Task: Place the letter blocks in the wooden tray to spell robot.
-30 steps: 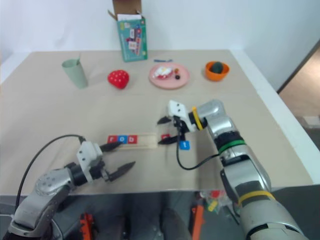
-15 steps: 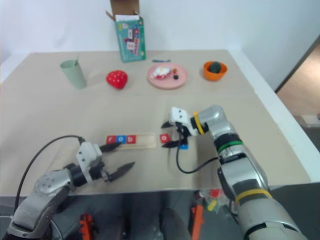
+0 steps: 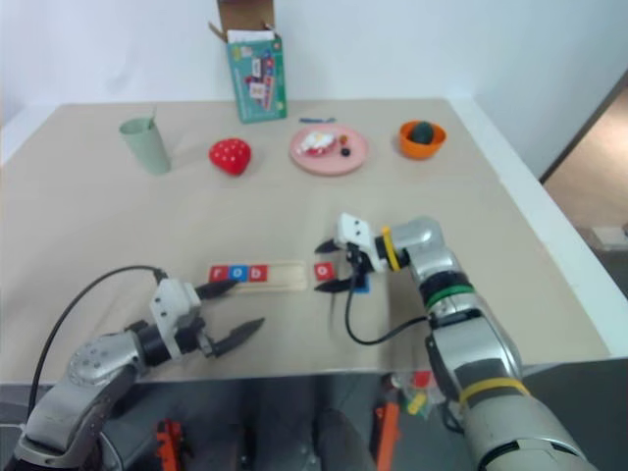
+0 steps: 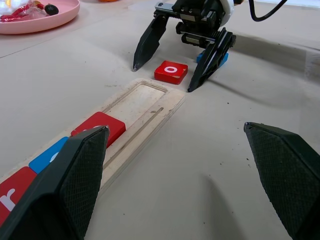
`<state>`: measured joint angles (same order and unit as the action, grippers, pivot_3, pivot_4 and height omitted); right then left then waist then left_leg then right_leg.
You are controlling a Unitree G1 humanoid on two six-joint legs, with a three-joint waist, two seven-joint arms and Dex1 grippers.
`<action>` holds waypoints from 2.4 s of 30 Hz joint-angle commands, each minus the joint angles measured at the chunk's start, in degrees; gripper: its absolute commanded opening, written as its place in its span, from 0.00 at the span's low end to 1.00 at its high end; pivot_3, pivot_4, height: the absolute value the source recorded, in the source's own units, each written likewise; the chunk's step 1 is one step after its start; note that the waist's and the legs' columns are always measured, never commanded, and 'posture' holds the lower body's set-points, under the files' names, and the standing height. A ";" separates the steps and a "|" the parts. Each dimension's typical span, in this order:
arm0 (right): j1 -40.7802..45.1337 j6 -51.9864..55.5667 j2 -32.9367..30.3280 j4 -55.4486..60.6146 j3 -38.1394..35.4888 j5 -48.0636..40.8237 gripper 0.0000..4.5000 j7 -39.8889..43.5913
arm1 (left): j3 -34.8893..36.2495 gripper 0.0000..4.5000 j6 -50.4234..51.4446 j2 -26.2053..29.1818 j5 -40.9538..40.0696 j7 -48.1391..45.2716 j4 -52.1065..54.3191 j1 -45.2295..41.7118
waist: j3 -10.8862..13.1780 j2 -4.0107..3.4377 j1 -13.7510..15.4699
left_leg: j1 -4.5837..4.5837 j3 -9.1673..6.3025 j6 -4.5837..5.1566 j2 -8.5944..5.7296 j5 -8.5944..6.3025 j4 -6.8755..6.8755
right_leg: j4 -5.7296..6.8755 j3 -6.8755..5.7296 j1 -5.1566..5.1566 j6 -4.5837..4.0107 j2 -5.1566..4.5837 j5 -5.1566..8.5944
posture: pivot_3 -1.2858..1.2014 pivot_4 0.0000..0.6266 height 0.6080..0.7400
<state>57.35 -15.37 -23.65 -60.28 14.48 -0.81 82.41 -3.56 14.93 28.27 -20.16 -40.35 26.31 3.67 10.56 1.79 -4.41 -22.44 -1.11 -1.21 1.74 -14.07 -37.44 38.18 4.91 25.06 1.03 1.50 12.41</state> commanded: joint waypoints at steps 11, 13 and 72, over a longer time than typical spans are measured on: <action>-1.74 1.92 -1.28 6.92 -0.71 -1.14 0.58 5.44 | 0.04 1.00 -0.13 1.09 0.28 -0.36 1.47 -0.07 | 0.00 0.00 -0.01 | 0.04 -0.03 -0.03 0.01 0.02 -0.04 | 0.01 -0.02 -0.05 0.02 0.02 -0.03 | 0.52 0.24 1.00; -2.13 2.46 -1.18 7.88 -0.64 -1.36 0.54 5.93 | -0.02 1.00 -0.12 1.05 0.28 -0.36 1.45 -0.07 | 0.00 0.00 -0.01 | 0.04 -0.03 -0.03 0.01 0.02 -0.04 | 0.01 -0.02 -0.05 0.02 0.02 -0.03 | 0.52 0.24 1.00; -0.44 17.44 9.01 18.40 5.57 2.56 0.27 -9.61 | 6.12 1.00 1.93 -4.64 -3.66 6.87 0.57 1.08 | -0.01 0.01 -0.01 | 0.00 -0.09 -0.11 0.03 0.07 -0.09 | 0.06 -0.06 0.00 0.02 0.07 -0.10 | 0.52 0.24 1.00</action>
<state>55.30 3.06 -15.15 -41.77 19.96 1.18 72.52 2.22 17.87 23.34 -23.88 -33.68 24.29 4.51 10.54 1.81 -4.42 -22.44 -1.20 -1.31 1.78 -14.00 -37.54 38.24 4.85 25.06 1.04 1.57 12.30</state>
